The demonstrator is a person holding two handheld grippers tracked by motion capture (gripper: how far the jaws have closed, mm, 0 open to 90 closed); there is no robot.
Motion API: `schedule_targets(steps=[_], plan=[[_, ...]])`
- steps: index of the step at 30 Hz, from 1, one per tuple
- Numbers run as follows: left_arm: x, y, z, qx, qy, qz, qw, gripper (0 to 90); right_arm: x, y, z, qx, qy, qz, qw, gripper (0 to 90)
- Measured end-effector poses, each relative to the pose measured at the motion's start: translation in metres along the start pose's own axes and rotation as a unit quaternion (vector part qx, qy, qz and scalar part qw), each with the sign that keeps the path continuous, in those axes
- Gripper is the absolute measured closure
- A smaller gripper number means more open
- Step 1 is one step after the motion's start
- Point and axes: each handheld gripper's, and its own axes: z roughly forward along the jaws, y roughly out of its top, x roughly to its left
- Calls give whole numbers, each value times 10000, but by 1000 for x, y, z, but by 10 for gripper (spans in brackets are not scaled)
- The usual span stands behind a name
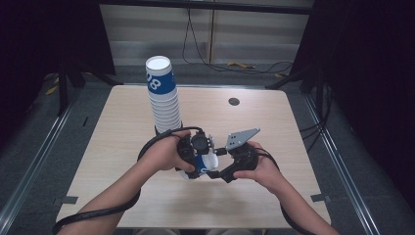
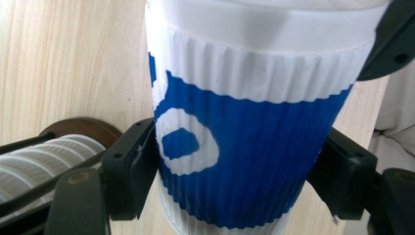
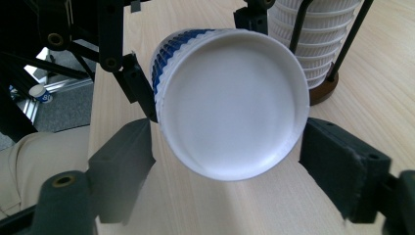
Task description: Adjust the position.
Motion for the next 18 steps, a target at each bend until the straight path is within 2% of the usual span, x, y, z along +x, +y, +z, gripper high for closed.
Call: schedule_targets(steps=[9, 15, 18], plan=[[-2, 2, 0, -43, -34, 89, 9999, 260, -1, 0, 3, -59, 99, 18, 9999, 269], [-2, 1, 1, -85, 55, 190, 9998, 259, 0, 0, 3, -79, 60, -1, 10000, 286], [-1, 1, 1, -136, 60, 161, 9998, 253, 0, 1, 3, -63, 43, -22, 10000, 293]])
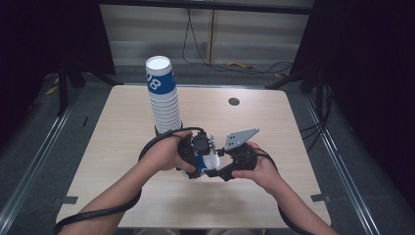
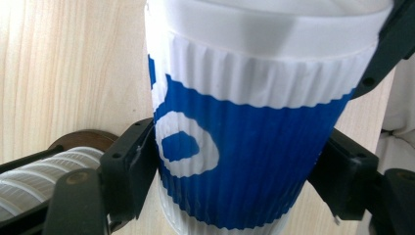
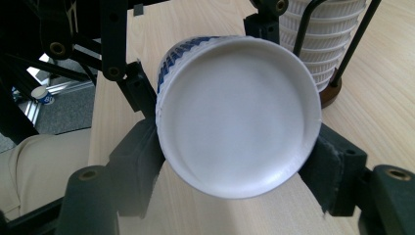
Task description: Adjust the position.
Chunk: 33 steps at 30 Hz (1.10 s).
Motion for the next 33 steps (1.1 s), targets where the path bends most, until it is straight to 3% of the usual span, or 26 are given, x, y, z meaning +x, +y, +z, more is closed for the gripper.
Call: schedule_targets(steps=[4, 9, 15, 18, 23, 28, 31, 33], plan=[[2, -3, -1, -266, -10, -6, 9996, 229, -3, -2, -3, -50, 20, 14, 10000, 295], [6, -10, -2, -641, -45, -159, 9978, 199, -5, -5, -10, -172, -35, 115, 9998, 294], [7, -20, -4, -948, -78, -201, 9953, 178, -8, -12, -16, -239, -77, 161, 9996, 293], [9, -25, -5, -1166, -102, -284, 9927, 173, -8, -15, -17, -218, -67, 189, 9996, 292], [10, -32, -6, -1242, -94, -347, 9916, 170, -8, -18, -20, -208, -96, 211, 9995, 292], [12, -42, -8, -1464, -91, -521, 9878, 168, -9, -18, -23, -190, -144, 213, 9995, 291], [13, -46, -9, -1527, -54, -542, 9868, 168, -10, -18, -25, -196, -147, 221, 9995, 291], [12, -49, -8, -1635, -75, -640, 9844, 167, -10, -19, -25, -174, -168, 232, 9994, 291]])
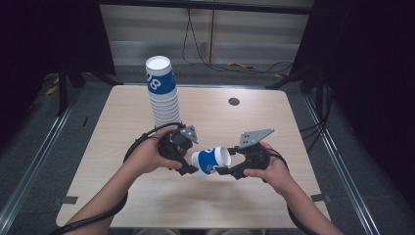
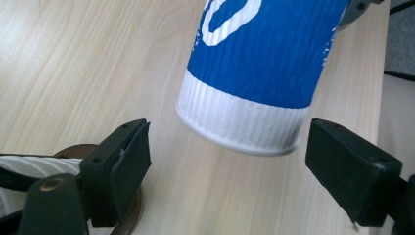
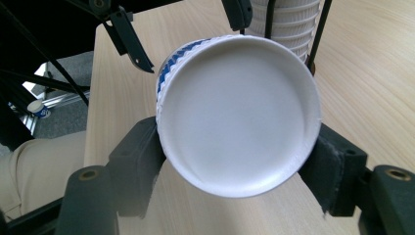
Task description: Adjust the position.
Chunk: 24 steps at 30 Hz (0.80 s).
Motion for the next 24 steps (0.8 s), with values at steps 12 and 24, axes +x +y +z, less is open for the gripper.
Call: schedule_targets(steps=[12, 24], plan=[[-1, -11, 2, -312, -67, -230, 9992, 167, -3, -3, -7, -20, -78, 98, 9999, 289], [-2, -17, 11, -478, -83, -419, 9979, 163, -8, -4, -15, -121, -96, 212, 9997, 289]])
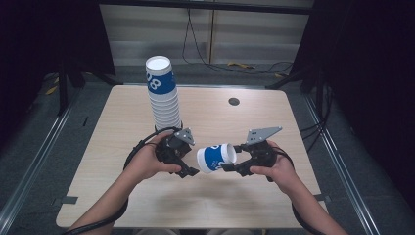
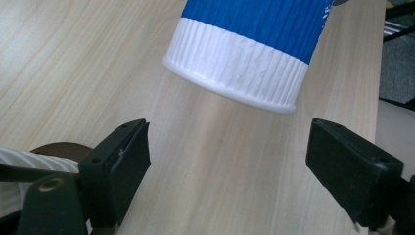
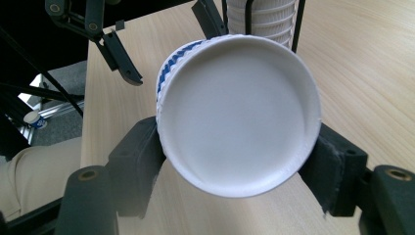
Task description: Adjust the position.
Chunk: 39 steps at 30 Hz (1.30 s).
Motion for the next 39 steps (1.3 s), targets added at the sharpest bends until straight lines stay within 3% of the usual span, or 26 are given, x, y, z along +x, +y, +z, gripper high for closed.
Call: schedule_targets(steps=[7, 14, 15, 20, 21, 30, 33, 39], plan=[[0, -4, 4, -124, 12, -98, 9999, 163, -1, 1, -3, -33, -45, 7, 10000, 289], [2, -8, 8, -100, -12, -88, 9999, 161, -1, 3, -4, -77, -22, 24, 10000, 289], [0, -9, 10, -214, -9, -222, 9995, 161, -1, 3, -4, -85, -6, 21, 10000, 289], [0, -10, 12, -294, -34, -303, 9991, 161, -1, 4, -3, -100, -12, 6, 9999, 289], [2, -11, 12, -251, -35, -186, 9995, 161, -1, 4, -3, -101, 1, 4, 9999, 289], [1, -9, 15, -322, -63, -187, 9993, 159, 0, 6, 0, -110, 38, -24, 9999, 289], [-1, -8, 16, -356, -63, -278, 9990, 159, 0, 6, 0, -126, 56, -14, 9999, 288], [0, -7, 17, -339, -56, -210, 9992, 159, 1, 7, 0, -133, 66, -32, 9999, 288]])
